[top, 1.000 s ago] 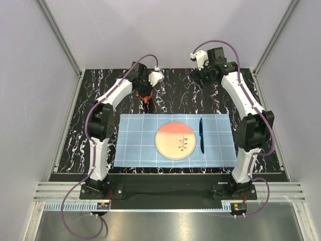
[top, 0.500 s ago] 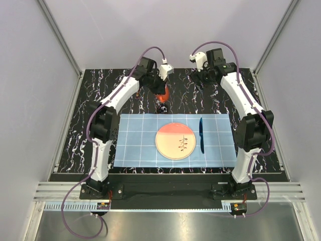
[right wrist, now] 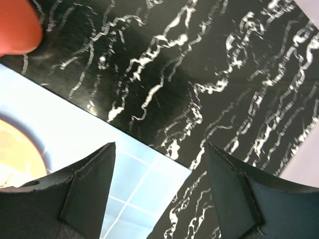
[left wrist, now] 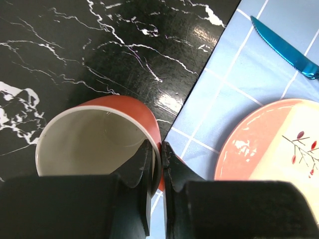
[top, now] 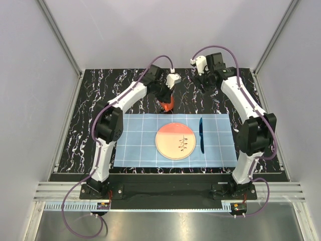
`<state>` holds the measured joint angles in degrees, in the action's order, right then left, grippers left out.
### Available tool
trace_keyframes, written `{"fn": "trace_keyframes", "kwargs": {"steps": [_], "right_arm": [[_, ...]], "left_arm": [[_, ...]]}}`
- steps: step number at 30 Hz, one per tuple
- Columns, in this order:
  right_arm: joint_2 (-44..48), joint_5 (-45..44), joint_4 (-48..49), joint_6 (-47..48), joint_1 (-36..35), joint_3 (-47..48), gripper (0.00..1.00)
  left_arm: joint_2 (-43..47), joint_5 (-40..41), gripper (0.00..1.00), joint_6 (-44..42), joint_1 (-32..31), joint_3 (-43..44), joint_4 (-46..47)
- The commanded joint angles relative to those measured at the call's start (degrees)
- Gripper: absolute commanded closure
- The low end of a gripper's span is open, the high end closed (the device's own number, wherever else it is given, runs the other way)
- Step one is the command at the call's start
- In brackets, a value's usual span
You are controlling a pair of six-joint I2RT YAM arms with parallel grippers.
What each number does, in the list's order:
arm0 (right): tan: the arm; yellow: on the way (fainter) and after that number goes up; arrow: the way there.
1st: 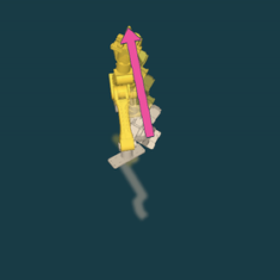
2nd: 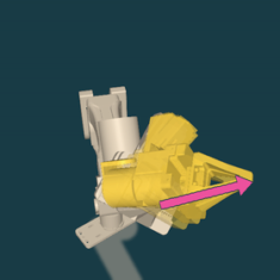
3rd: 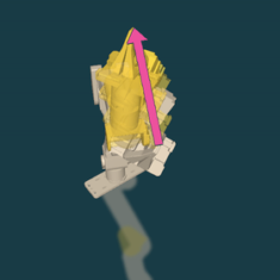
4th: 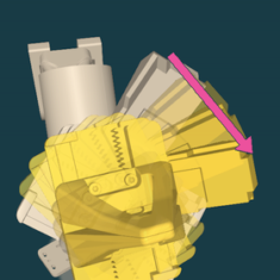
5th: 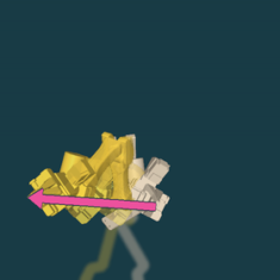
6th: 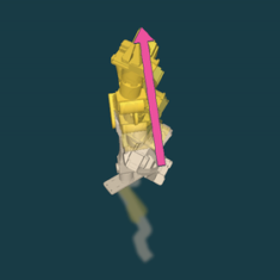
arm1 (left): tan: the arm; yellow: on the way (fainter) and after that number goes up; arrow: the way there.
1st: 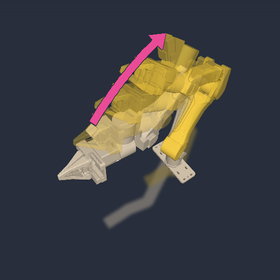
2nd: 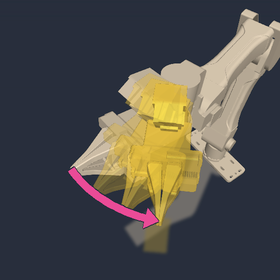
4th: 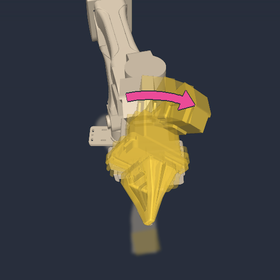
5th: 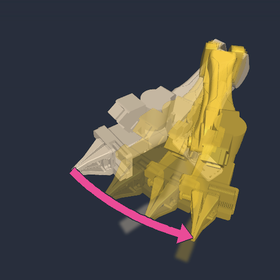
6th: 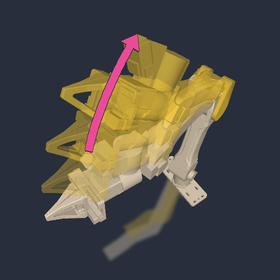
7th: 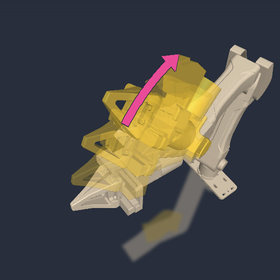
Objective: Set the dinner table for one person
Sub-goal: Place the cup at the center of the board.
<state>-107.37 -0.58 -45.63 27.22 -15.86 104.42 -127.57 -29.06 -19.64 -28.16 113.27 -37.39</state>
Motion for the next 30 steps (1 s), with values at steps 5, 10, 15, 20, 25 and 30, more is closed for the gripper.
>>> {"fn": "trace_keyframes", "kwargs": {"steps": [5, 10, 15, 20, 25, 30], "right_arm": [[8.75, -9.61, 8.44, -1.82, 1.35, -5.89, 0.2], [10.34, -10.32, 8.98, -3.06, 2.32, -6.42, 0.16], [11.13, -10.06, 8.98, -3.05, 2.5, -7.65, 0.14], [11.57, -9.35, 9.24, -3.23, 2.59, -8.18, 0.13], [11.4, -9.0, 9.24, -3.32, 2.67, -8.09, 0.13], [11.4, -8.82, 9.24, -3.32, 2.59, -8.27, 0.13]], "left_arm": [[1.18, 1.19, 1.0, -1.89, -2.42, -1.12, 4.34], [1.01, 1.81, 1.0, -2.59, -3.56, -1.04, 4.34], [0.57, 3.22, 1.0, -3.04, -4.18, -0.86, 3.99], [0.39, 3.75, 0.8, -2.86, -4.53, -0.6, 3.81], [0.21, 4.27, 0.74, -2.95, -4.62, -0.25, 3.72], [0.04, 4.54, 0.66, -3.21, -4.62, 0.19, 3.72]]}}
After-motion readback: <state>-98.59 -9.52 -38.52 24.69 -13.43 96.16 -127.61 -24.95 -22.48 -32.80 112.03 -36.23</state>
